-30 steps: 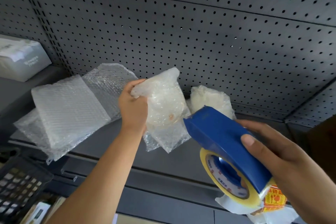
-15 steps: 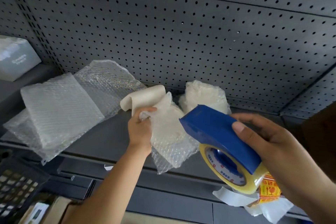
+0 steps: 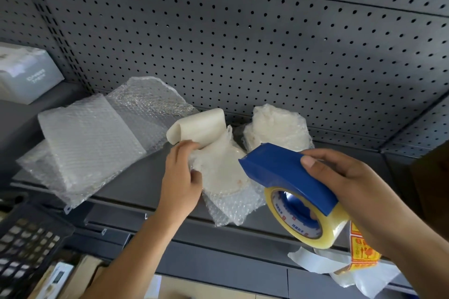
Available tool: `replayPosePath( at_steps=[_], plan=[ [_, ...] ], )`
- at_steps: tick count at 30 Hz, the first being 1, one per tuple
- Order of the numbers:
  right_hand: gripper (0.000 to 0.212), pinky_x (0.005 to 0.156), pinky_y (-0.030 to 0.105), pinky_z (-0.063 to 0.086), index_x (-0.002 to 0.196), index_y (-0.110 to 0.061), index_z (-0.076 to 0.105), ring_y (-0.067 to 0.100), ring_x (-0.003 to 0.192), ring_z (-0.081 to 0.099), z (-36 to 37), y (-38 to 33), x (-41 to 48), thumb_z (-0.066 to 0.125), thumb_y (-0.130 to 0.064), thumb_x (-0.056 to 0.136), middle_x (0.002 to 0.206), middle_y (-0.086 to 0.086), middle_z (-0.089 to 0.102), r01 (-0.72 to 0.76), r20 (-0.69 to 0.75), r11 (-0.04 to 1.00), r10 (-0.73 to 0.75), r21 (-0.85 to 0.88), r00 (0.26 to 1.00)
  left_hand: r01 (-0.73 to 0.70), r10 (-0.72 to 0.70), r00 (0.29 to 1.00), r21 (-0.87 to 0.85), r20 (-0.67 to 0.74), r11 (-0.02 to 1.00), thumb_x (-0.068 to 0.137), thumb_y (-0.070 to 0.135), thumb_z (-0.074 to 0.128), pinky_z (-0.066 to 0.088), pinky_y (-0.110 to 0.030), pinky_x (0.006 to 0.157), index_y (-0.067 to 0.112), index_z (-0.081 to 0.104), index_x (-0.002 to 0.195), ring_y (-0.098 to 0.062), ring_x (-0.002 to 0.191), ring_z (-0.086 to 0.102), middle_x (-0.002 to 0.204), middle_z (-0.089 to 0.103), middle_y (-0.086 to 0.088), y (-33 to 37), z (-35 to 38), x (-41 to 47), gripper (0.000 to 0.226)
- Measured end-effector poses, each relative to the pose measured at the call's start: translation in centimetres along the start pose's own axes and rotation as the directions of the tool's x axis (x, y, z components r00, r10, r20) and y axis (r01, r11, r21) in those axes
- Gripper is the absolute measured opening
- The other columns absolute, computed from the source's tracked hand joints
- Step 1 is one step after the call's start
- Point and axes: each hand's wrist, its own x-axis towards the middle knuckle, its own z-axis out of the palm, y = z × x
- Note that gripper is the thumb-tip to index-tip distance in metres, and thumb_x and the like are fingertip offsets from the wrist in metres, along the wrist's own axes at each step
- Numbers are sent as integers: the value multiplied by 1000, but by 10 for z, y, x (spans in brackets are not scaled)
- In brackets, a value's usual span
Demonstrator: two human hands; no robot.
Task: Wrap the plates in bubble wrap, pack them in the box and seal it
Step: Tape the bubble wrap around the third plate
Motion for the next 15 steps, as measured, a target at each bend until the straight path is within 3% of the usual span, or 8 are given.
replayPosePath(
  at_steps=[2, 5, 9, 12, 15],
  plan=[
    [36, 86, 50, 57, 99, -37, 74, 25, 85, 74, 0, -2, 2, 62, -56, 72, 91, 0, 77, 6, -3, 1000, -6, 4, 1000, -144, 146, 986, 38, -80, 989, 74, -23, 53, 40, -9, 98, 14, 57, 125, -17, 122, 51, 131, 47, 11, 6, -12, -24, 63],
    [40, 90, 57, 54, 101, -38, 74, 32, 88, 72, 0, -5, 6, 63, -60, 70, 94, 7, 75, 22, -8, 1000, -22, 4, 1000, -351, 348, 937, 96, 43, 932, 76, -12, 49, 46, -23, 99, 13, 60, 124, -14, 122, 52, 134, 52, 4, 7, -13, -59, 55],
    [45, 88, 62, 53, 104, -33, 74, 42, 89, 69, 1, -6, 11, 63, -61, 70, 96, 16, 73, 43, 4, 999, -43, 12, 999, -472, 394, 831, 123, 393, 873, 84, 7, 63, 27, -36, 123, 21, 44, 151, -9, 144, 37, 152, 43, 12, -2, -6, -69, 71],
    [44, 88, 59, 54, 104, -32, 74, 39, 89, 70, 1, -6, 12, 63, -59, 71, 95, 13, 74, 51, 10, 999, -51, 17, 999, -578, 412, 755, 220, 511, 786, 92, 50, 66, 12, -39, 128, 26, 33, 158, -11, 154, 23, 162, 31, 12, -4, -3, -56, 77],
    [40, 87, 57, 55, 105, -31, 74, 36, 87, 71, 0, -4, 12, 62, -56, 77, 94, 8, 75, 47, 22, 999, -47, 15, 999, -616, 418, 736, 271, 532, 739, 88, 68, 54, 27, -43, 123, 30, 37, 155, -13, 144, 39, 155, 41, 13, -5, 4, -47, 79]
  ],
)
